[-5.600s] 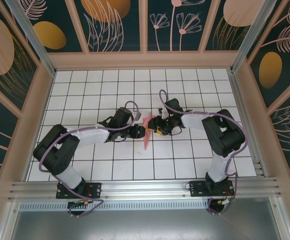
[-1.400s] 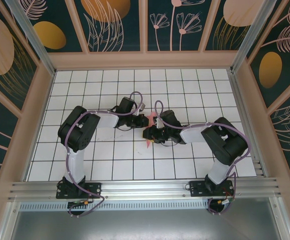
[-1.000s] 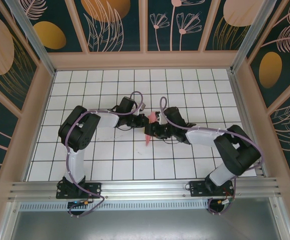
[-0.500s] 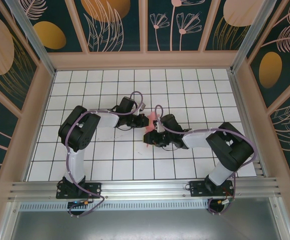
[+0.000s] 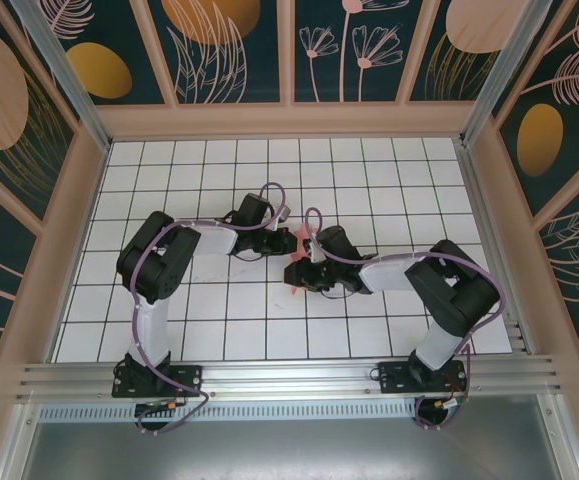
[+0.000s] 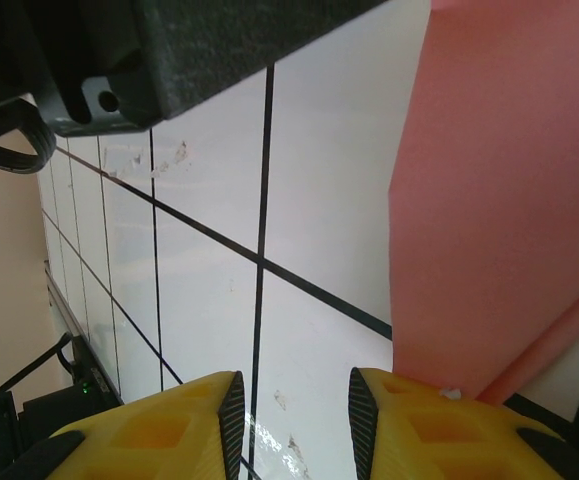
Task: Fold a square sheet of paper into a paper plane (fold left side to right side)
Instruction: Fold the wing for the fifth time at the center of the table.
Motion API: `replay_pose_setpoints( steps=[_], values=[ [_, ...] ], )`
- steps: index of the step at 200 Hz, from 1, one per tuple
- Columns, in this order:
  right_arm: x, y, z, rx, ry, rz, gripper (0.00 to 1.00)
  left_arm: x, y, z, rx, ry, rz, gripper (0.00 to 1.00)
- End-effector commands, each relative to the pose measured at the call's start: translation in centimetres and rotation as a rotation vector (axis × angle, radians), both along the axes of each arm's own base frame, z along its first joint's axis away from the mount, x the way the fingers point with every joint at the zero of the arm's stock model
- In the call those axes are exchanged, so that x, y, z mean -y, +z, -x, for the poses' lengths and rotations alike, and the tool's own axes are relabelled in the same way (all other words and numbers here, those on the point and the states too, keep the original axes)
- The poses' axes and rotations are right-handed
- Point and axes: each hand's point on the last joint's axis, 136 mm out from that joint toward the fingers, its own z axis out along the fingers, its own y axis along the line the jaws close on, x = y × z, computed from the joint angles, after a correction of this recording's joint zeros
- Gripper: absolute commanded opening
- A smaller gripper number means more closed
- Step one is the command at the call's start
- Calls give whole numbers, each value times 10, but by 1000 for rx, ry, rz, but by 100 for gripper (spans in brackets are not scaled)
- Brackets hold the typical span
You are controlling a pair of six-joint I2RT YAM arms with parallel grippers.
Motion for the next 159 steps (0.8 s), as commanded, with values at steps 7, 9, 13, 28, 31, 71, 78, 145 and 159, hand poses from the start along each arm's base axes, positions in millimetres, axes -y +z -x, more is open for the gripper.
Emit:
replay_pose_setpoints(
  steps=[7, 9, 13, 28, 31, 71, 78, 145, 159],
  values=[
    [3, -10, 0, -9, 0, 58, 37, -2, -15, -8, 26, 3, -39, 14],
    [4, -10, 0, -10, -1, 61, 37, -1, -15, -8, 25, 3, -39, 14],
    [4, -10, 0, -9, -1, 66, 37, -1, -15, -8, 24, 4, -39, 14],
    [7, -13, 2, -15, -2, 82, 37, -1, -15, -8, 27, 2, -40, 14],
    [7, -14, 2, -16, -2, 85, 37, -1, -14, -9, 27, 2, -39, 14],
    [4, -14, 0, -16, 4, 79, 37, -1, -14, -9, 28, 3, -37, 14],
    [3, -13, 0, -16, 6, 74, 37, -1, -14, -9, 29, 2, -39, 14],
    [-2, -9, -5, -6, 4, 58, 37, -1, -14, -8, 27, 2, -36, 14],
    [-2, -9, -5, -3, 4, 61, 37, -1, -14, -9, 27, 3, -36, 14]
  ],
)
